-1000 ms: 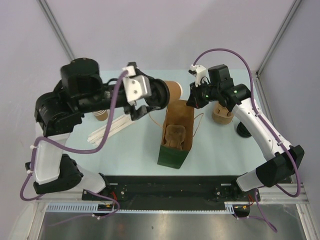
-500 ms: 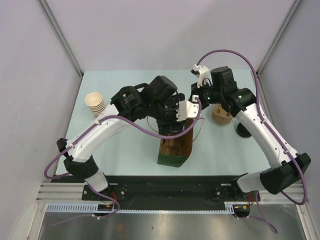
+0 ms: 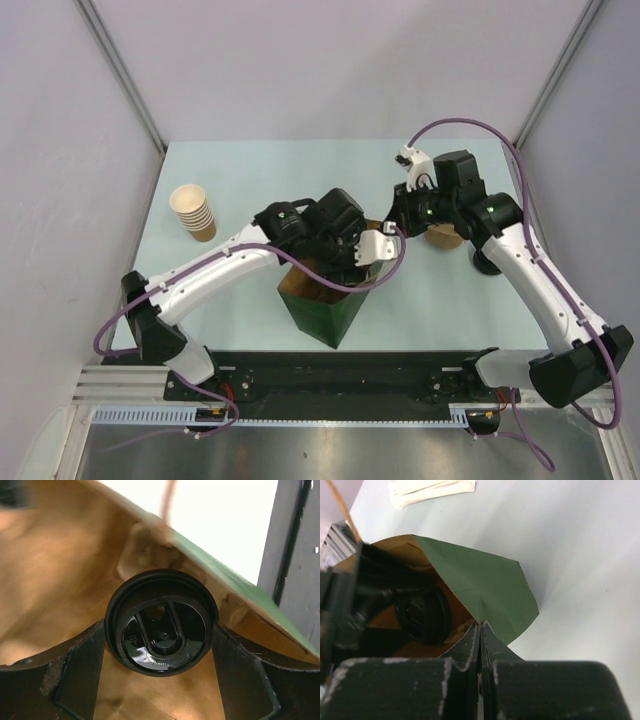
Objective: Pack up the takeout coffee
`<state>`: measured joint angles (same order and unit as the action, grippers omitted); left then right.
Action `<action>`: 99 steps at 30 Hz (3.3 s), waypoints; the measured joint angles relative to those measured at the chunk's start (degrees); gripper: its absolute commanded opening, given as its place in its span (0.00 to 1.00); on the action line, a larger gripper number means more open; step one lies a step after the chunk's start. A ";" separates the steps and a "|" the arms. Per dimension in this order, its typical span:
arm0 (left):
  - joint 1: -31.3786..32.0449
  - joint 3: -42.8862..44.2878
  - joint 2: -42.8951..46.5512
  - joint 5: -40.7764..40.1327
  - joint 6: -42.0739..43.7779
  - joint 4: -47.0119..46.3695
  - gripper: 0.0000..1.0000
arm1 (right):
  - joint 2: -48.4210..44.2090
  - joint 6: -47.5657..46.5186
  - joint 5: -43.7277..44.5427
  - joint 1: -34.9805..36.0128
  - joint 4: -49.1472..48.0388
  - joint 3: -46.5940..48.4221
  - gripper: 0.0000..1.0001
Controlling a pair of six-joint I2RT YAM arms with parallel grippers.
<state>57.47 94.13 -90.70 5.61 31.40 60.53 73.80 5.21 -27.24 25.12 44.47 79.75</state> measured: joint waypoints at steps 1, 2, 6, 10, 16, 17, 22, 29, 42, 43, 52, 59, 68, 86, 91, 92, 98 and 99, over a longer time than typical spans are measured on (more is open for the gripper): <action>-0.33 -0.02 0.57 0.17 -0.48 -0.85 0.15 | -1.11 0.39 -0.04 -0.15 -0.02 -0.92 0.00; -0.72 -0.02 1.14 0.39 -0.68 -1.49 0.15 | -2.25 0.83 -0.07 -0.33 0.04 -1.79 0.05; -2.84 -0.02 4.46 0.79 -1.46 -3.65 0.15 | -7.67 2.49 -0.92 -0.15 1.03 -5.22 0.12; -3.67 -0.39 6.40 1.25 -1.40 -4.63 0.14 | -11.41 2.64 -2.97 1.79 3.96 -6.95 0.37; -3.67 -4.26 7.96 2.49 -1.22 -5.97 0.14 | -14.99 -0.04 -4.81 2.78 6.43 -7.45 0.76; -3.67 -4.85 8.02 2.58 -1.18 -6.01 0.14 | -15.39 -0.63 -4.70 2.36 5.99 -7.45 0.76; -3.65 -8.41 8.76 2.73 -0.96 -6.64 0.14 | -14.49 -3.08 -2.80 -0.68 1.20 -6.51 0.77; -2.86 -10.69 11.02 2.69 -0.87 -8.04 0.14 | -9.88 -10.64 -2.45 -0.13 -6.32 -4.83 0.80; 0.92 -16.59 15.17 1.70 -0.98 -11.06 0.12 | -5.01 -28.28 -1.09 10.40 -8.81 -4.81 0.36; 1.29 -17.46 15.72 1.40 -1.03 -11.45 0.11 | -4.87 -28.83 -0.85 10.86 -8.68 -4.81 0.23; 3.67 -27.30 22.34 -3.04 -1.92 -18.45 0.10 | -5.53 -29.46 0.13 14.01 -8.35 -4.74 0.00; 5.05 -32.70 26.73 -8.57 -1.88 -25.81 0.10 | -9.01 -27.28 4.37 18.45 -10.32 -5.20 0.00; 7.48 -36.44 27.54 -13.18 -1.07 -32.54 0.09 | -14.36 -25.22 11.69 24.37 -14.67 -10.91 0.00; 13.40 -44.46 27.26 -15.65 0.15 -42.49 0.08 | -18.23 -21.79 17.75 28.41 -20.02 -17.94 0.00; 14.67 -45.13 26.53 -15.85 0.13 -44.33 0.08 | -19.41 -21.99 16.90 28.46 -21.16 -19.10 0.00; 14.84 -45.35 26.25 -15.87 0.13 -44.87 0.08 | -19.58 -22.03 16.65 28.46 -21.35 -19.30 0.00; 15.04 -46.93 24.30 -17.11 0.42 -47.01 0.07 | -19.91 -22.25 15.76 28.48 -22.08 -19.93 0.00; 15.04 -47.25 23.87 -17.53 0.59 -47.47 0.07 | -19.91 -22.21 15.58 28.57 -22.10 -19.93 0.00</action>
<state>72.51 46.87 -66.83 -11.92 31.99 13.06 53.89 -16.99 -11.66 53.69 22.37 59.81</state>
